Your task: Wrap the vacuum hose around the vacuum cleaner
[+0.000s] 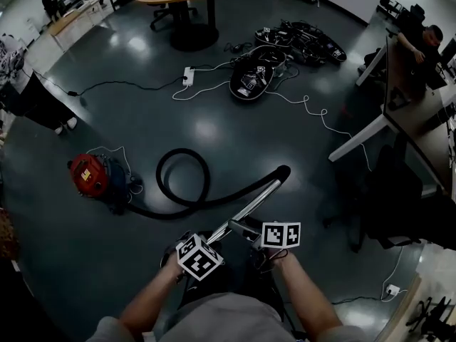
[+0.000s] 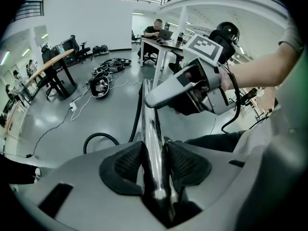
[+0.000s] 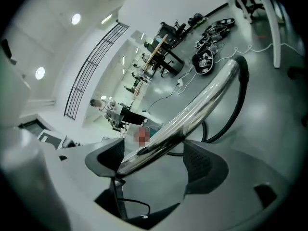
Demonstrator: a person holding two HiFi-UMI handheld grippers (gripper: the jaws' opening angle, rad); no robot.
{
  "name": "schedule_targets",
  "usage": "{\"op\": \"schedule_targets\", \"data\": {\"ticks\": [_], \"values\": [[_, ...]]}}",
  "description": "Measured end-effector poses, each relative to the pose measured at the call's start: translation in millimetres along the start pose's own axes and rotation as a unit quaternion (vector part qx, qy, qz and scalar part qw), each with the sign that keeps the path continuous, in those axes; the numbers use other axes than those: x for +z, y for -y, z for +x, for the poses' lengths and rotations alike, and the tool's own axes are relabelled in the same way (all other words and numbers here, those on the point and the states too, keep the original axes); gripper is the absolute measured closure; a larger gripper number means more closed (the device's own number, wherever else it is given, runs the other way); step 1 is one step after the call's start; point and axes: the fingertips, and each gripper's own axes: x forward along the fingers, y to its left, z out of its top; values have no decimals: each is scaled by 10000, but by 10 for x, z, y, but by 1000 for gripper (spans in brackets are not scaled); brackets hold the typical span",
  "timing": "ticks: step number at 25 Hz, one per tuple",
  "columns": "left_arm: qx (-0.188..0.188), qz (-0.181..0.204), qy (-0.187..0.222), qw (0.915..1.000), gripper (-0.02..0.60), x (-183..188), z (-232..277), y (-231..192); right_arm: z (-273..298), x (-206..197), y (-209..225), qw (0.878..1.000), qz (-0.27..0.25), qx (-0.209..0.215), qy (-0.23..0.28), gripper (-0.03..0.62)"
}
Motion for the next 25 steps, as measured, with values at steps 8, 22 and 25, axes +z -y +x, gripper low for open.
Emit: {"op": "schedule_targets", "data": {"ticks": [8, 22, 25], "values": [[374, 100, 373, 9986, 416, 47, -266, -191, 475, -63, -307, 9985, 487, 187, 187, 230], [223, -1284, 1461, 9806, 577, -56, -360, -439, 1039, 57, -364, 9913, 1130, 597, 314, 396], [289, -1450, 1359, 9796, 577, -138, -426, -484, 1112, 29, -494, 9951, 797, 575, 112, 395]]}}
